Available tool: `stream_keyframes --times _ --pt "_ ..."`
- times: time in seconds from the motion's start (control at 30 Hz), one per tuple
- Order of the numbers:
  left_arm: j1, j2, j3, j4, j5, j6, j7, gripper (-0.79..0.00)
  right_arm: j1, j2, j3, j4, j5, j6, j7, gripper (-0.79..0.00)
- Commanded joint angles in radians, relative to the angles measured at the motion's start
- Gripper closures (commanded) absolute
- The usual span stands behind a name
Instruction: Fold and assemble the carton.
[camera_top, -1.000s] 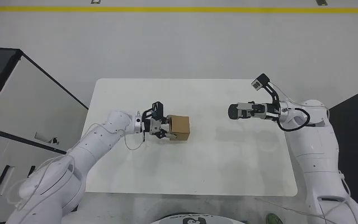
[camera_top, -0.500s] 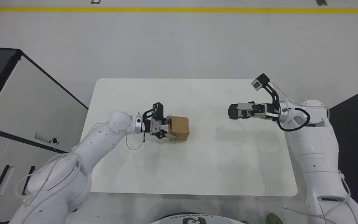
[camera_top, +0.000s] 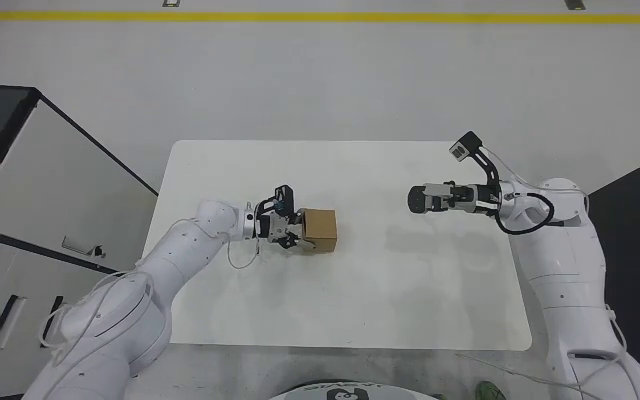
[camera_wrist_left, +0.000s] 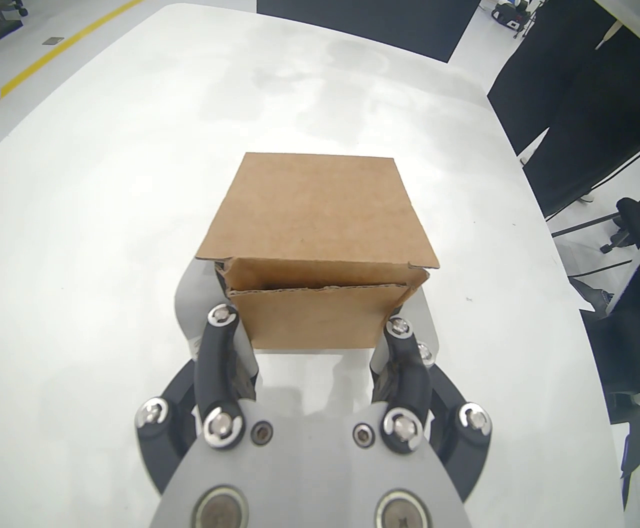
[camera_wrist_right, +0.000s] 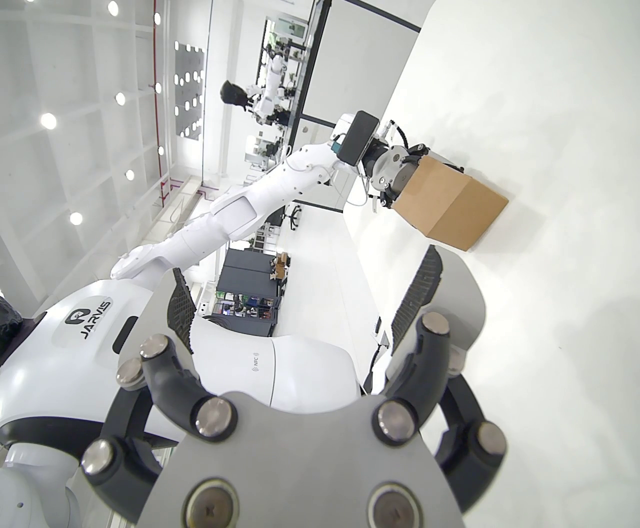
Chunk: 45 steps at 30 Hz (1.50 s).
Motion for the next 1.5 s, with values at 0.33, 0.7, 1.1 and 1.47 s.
stream_keyframes --times 0.33,0.7,1.1,1.47 --pt "-0.002 -0.001 0.013 0.012 0.001 0.014 0.014 -0.785 0.000 0.000 0.000 0.000 0.000 0.000 0.000 -0.785" --pt "-0.001 0.030 0.015 -0.026 -0.030 0.022 0.022 -0.785 0.000 0.000 0.000 0.000 0.000 0.000 0.000 -0.785" --pt "0.006 0.122 -0.011 -0.147 -0.104 0.005 0.005 -0.785 0.000 0.000 0.000 0.000 0.000 0.000 0.000 -0.785" --pt "0.056 0.274 -0.095 -0.400 -0.219 -0.010 -0.010 -0.785 0.000 0.000 0.000 0.000 0.000 0.000 0.000 -0.785"
